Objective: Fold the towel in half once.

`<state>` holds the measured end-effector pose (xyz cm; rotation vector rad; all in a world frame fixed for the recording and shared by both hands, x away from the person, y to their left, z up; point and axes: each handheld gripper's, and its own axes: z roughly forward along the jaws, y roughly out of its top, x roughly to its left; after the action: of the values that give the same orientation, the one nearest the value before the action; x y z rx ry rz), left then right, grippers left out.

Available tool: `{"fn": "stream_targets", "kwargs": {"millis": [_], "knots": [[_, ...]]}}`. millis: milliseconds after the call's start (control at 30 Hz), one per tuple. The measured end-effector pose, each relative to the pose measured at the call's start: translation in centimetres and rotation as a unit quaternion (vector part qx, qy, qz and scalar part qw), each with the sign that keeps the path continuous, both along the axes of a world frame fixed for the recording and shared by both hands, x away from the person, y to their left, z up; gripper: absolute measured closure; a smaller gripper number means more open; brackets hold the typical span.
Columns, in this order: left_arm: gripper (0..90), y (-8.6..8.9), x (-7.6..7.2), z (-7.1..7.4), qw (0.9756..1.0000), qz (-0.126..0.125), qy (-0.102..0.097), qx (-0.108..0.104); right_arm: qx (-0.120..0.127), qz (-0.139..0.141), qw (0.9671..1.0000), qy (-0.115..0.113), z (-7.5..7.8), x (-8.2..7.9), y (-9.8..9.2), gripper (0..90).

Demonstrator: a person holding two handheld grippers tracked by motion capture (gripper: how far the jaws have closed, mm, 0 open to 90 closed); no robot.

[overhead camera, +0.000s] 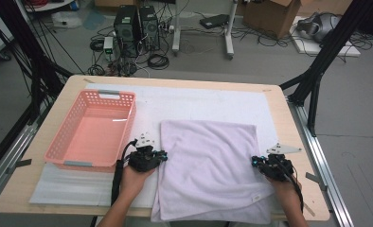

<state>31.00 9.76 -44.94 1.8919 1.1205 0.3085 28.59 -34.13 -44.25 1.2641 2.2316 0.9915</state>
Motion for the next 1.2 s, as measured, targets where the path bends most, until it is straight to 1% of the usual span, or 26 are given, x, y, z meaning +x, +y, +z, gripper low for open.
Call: {"fn": "stream_targets", "kwargs": {"millis": [67,133,167,233,300,333,400,433,467,500,533,567,600,633,667,700,733,800,833,867,900,933,967,1000,1133,1200], "knots": [[86.0,0.0,0.7,0.6,0.9998,0.007,-0.01,0.014,0.008,-0.02,0.9996,-0.017,0.1,0.4,-0.5,86.6],[86.4,0.3,1.4,1.1,0.9993,0.026,-0.025,0.003,0.018,-0.044,0.9982,-0.036,0.2,0.9,-1.3,86.6],[86.3,0.3,1.9,1.3,0.9993,0.03,-0.02,0.005,0.028,-0.052,0.9975,-0.039,0.2,1.2,-1.6,86.6],[86.3,0.2,2.7,1.5,0.9987,0.04,-0.03,0.011,0.036,-0.067,0.9961,-0.046,0.2,1.8,-1.8,86.6],[86.3,-0.1,3.4,1.5,0.9981,0.048,-0.037,0.015,0.027,-0.079,0.995,-0.054,0.2,2.3,-1.7,86.6],[86.4,-0.2,3.7,1.5,0.9979,0.052,-0.034,0.02,0.024,-0.086,0.9942,-0.061,0.3,2.6,-1.6,86.6],[86.2,-0.3,4.1,1.2,0.9976,0.061,-0.032,0.011,0.01,-0.1,0.9925,-0.069,0.3,3.0,-1.3,86.5],[84.5,-0.4,4.1,1.2,0.9975,0.063,-0.03,0.009,0.01,-0.104,0.9924,-0.065,0.3,3.3,-1.2,85.5],[77.9,-0.4,3.9,1.2,0.9974,0.064,-0.031,0.014,0.009,-0.109,0.9921,-0.062,0.3,3.4,-1.0,84.5],[70.7,-0.2,3.4,1.4,0.9977,0.06,-0.033,0.004,0.012,-0.108,0.9919,-0.066,0.4,3.3,-1.0,83.3],[64.8,0.0,3.0,1.6,0.9985,0.048,-0.026,-0.001,0.024,-0.105,0.992,-0.067,0.7,3.0,-1.1,80.6],[59.5,0.1,2.3,1.8,0.9985,0.041,-0.035,-0.008,0.041,-0.096,0.9922,-0.067,0.9,2.6,-1.3,77.3],[58.5,0.3,1.5,1.9,0.9983,0.032,-0.047,-0.015,0.055,-0.087,0.9925,-0.067,1.1,2.0,-1.5,74.1],[58.3,0.6,0.8,1.9,0.9981,0.026,-0.05,-0.024,0.068,-0.078,0.9924,-0.065,1.3,1.5,-1.7,70.2],[56.7,0.7,0.3,1.7,0.9984,0.021,-0.042,-0.032,0.083,-0.07,0.9925,-0.056,1.3,1.0,-2.0,65.2],[53.9,0.8,0.0,1.4,0.999,0.013,-0.026,-0.035,0.09,-0.064,0.9931,-0.038,1.1,0.8,-2.3,61.1],[52.6,0.7,-0.2,0.9,0.9992,0.008,-0.01,-0.037,0.084,-0.066,0.994,-0.019,0.8,0.6,-2.3,59.4],[48.5,0.3,0.0,-0.2,0.9992,0.002,0.024,-0.031,0.068,-0.05,0.9964,0.0,-0.2,0.7,-2.1,59.4],[47.0,0.0,-0.1,-0.4,0.9994,0.003,0.019,-0.029,0.059,-0.041,0.9974,0.007,-0.6,0.8,-1.8,61.6],[49.6,-0.2,-0.2,-0.4,0.9995,-0.002,0.014,-0.027,0.05,-0.036,0.9981,0.005,-0.8,0.9,-1.5,65.0],[64.2,-0.5,-0.2,-0.4,0.9999,-0.004,0.011,-0.006,0.048,-0.031,0.9983,-0.003,-0.8,1.0,-1.3,77.0],[77.1,-0.7,-0.2,-0.2,1.0,0.0,0.0,0.008,0.039,-0.028,0.9988,-0.005,-0.7,1.2,-1.2,81.0],[85.6,-0.7,0.0,-0.1,0.9999,0.007,-0.002,0.013,0.029,-0.034,0.9989,-0.011,-0.5,1.5,-1.0,84.5],[85.9,-0.7,0.3,0.1,0.9997,0.018,-0.001,0.015,0.02,-0.045,0.9985,-0.022,-0.3,1.7,-0.9,84.6],[86.5,-0.3,1.5,0.6,0.9975,0.063,-0.033,-0.002,-0.001,-0.082,0.9956,-0.045,0.2,3.2,-0.6,84.7],[86.4,-0.3,2.1,0.1,0.9967,0.075,-0.032,-0.007,-0.005,-0.094,0.994,-0.056,0.1,4.0,-0.6,84.7]]}}
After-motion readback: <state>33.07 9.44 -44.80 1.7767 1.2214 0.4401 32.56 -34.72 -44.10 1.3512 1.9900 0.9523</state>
